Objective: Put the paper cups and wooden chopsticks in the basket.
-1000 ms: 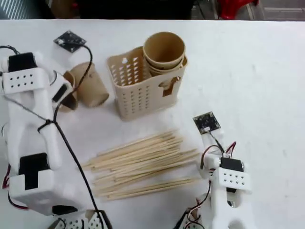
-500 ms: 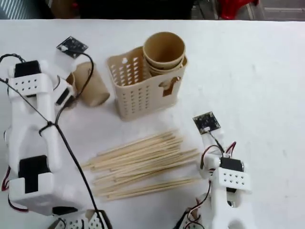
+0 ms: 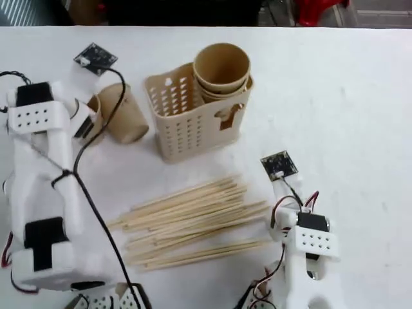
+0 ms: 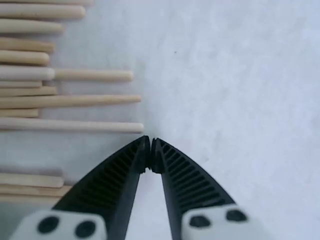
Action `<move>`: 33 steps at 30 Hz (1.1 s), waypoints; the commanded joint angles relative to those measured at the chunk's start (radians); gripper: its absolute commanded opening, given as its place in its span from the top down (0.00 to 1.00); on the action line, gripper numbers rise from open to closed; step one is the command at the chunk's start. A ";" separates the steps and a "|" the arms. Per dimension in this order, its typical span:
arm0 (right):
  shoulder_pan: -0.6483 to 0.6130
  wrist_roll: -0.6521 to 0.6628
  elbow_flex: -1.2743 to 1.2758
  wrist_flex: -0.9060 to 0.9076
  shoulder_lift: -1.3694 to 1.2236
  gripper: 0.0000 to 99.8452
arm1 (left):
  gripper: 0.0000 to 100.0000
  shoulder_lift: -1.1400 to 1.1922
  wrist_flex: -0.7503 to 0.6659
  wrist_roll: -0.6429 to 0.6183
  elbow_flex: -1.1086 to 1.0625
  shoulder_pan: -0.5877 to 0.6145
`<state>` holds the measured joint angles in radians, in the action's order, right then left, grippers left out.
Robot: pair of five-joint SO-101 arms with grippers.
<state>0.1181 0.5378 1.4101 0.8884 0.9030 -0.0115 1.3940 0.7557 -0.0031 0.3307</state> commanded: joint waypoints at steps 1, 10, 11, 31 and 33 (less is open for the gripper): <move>0.001 0.006 -0.005 -0.013 0.002 0.98 | 0.86 -0.124 -0.002 -0.011 0.012 -0.005; 0.001 0.006 -0.005 -0.013 0.002 0.98 | 0.79 -0.015 -0.103 -0.006 0.012 -0.012; 0.001 0.006 -0.005 -0.013 0.002 0.98 | 0.79 0.018 -0.112 -0.006 0.012 -0.016; 0.001 0.006 -0.005 -0.015 0.002 0.98 | 0.98 0.285 -0.006 -0.012 0.242 -0.013; 0.001 0.008 -0.005 -0.015 0.002 0.98 | 0.98 0.229 0.094 -0.012 0.299 -0.008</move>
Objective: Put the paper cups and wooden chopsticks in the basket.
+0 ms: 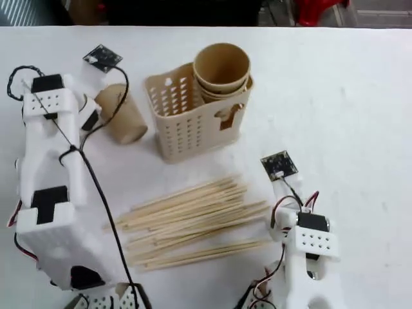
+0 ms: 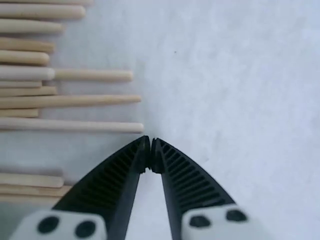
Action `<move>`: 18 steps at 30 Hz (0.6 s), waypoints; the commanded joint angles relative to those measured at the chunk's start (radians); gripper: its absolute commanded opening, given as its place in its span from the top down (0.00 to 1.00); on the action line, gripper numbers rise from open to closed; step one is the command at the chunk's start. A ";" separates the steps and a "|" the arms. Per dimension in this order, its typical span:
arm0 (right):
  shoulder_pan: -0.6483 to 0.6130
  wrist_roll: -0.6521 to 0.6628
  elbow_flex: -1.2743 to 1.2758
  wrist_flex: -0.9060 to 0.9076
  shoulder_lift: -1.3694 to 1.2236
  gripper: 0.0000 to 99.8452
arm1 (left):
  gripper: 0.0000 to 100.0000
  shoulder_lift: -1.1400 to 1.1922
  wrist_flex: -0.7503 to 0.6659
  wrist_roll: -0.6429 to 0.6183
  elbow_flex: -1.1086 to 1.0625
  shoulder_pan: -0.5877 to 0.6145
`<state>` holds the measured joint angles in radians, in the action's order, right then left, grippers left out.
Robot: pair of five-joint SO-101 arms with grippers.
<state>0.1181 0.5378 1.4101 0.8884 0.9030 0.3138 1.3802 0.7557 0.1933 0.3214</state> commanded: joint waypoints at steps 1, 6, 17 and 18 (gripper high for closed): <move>0.001 0.008 -0.005 -0.015 0.002 0.98 | 0.98 -0.128 0.158 -0.012 0.133 0.001; -0.001 0.008 -0.005 -0.015 0.002 0.98 | 0.98 -0.355 0.371 -0.018 0.304 -0.038; -0.021 0.009 -0.003 -0.012 0.002 0.98 | 0.98 -0.687 0.157 -0.417 0.341 -0.565; -0.021 0.008 -0.003 -0.012 0.002 0.98 | 0.98 -0.685 0.110 -0.437 0.321 -0.605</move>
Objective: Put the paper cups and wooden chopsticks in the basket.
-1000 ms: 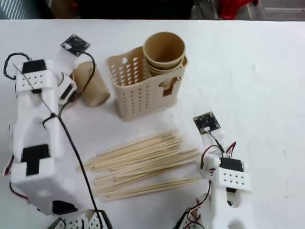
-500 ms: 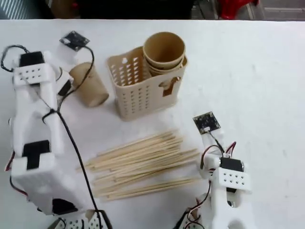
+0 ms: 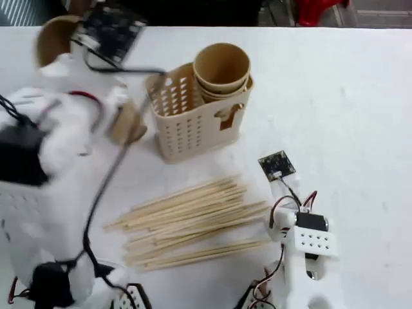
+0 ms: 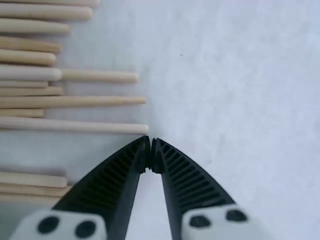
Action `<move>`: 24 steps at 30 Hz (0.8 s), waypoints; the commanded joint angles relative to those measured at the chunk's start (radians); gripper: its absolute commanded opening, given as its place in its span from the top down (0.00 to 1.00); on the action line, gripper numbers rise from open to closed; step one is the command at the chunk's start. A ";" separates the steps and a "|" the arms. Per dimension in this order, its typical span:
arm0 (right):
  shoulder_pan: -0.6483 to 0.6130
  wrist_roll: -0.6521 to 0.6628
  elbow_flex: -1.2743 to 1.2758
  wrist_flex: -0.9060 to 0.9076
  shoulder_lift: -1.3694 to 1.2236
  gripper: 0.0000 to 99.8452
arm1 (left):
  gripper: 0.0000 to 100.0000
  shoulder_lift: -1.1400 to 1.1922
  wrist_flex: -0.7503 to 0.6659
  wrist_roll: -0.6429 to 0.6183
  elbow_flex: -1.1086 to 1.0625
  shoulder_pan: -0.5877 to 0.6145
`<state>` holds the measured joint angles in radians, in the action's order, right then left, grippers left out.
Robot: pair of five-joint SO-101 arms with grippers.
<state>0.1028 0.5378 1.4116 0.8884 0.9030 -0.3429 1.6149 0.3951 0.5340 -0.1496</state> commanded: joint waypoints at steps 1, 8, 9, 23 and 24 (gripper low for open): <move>-0.005 0.008 -0.005 -0.012 0.002 0.98 | 0.98 -0.027 -0.169 -0.095 -0.048 -0.165; -0.005 0.006 -0.005 -0.012 0.002 0.98 | 0.98 0.022 -0.465 -0.126 -0.265 -0.260; -0.005 0.006 -0.005 -0.012 0.002 0.98 | 0.98 0.031 -0.486 -0.126 -0.287 -0.265; -0.008 0.006 -0.005 -0.012 0.002 0.98 | 0.98 0.200 -0.540 -0.126 -0.319 -0.288; -0.008 0.006 -0.005 -0.012 0.002 0.98 | 0.98 0.209 -0.540 -0.126 -0.319 -0.294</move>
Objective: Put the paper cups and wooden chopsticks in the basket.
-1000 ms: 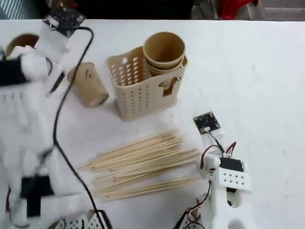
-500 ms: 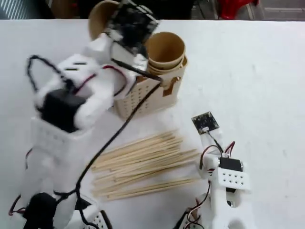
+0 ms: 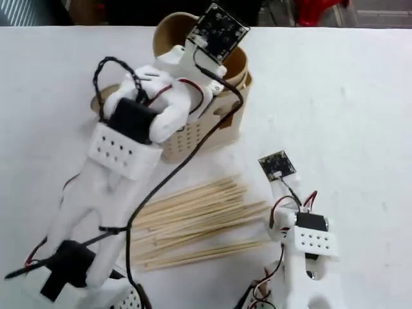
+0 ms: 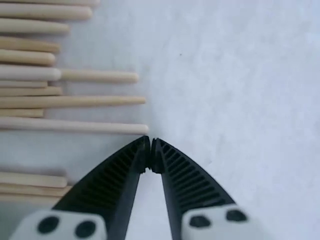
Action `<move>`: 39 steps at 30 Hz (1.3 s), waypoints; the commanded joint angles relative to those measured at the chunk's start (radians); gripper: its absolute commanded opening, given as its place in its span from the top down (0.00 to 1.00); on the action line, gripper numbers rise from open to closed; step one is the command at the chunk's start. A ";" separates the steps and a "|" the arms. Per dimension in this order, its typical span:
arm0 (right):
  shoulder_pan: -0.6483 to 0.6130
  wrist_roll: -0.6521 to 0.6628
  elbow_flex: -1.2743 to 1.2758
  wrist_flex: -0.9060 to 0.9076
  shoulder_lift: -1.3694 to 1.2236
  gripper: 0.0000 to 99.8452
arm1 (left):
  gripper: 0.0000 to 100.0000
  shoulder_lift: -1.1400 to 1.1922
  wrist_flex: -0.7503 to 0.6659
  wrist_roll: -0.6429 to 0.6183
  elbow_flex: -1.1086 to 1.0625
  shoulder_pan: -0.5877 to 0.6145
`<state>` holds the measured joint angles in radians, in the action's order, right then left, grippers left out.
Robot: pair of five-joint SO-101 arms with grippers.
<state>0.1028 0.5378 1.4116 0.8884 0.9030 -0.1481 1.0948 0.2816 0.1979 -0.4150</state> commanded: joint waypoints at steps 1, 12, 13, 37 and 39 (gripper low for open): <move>-0.008 0.006 -0.005 -0.012 0.002 0.98 | 0.98 0.021 -0.020 -0.012 0.018 -0.041; -0.008 0.006 -0.005 -0.013 0.002 0.98 | 0.98 0.022 0.083 -0.011 0.074 -0.120; -0.008 0.006 -0.005 -0.013 0.002 0.98 | 0.98 0.022 0.095 -0.009 0.075 -0.119; -0.010 0.008 -0.005 -0.013 0.002 0.98 | 0.86 0.022 -0.046 -0.005 0.075 -0.059; -0.010 0.008 -0.005 -0.013 0.002 0.98 | 0.86 0.028 -0.075 -0.003 0.075 -0.064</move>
<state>0.1028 0.5378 1.4116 0.8884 0.9030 -0.1250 1.0733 0.2816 0.2240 -0.4887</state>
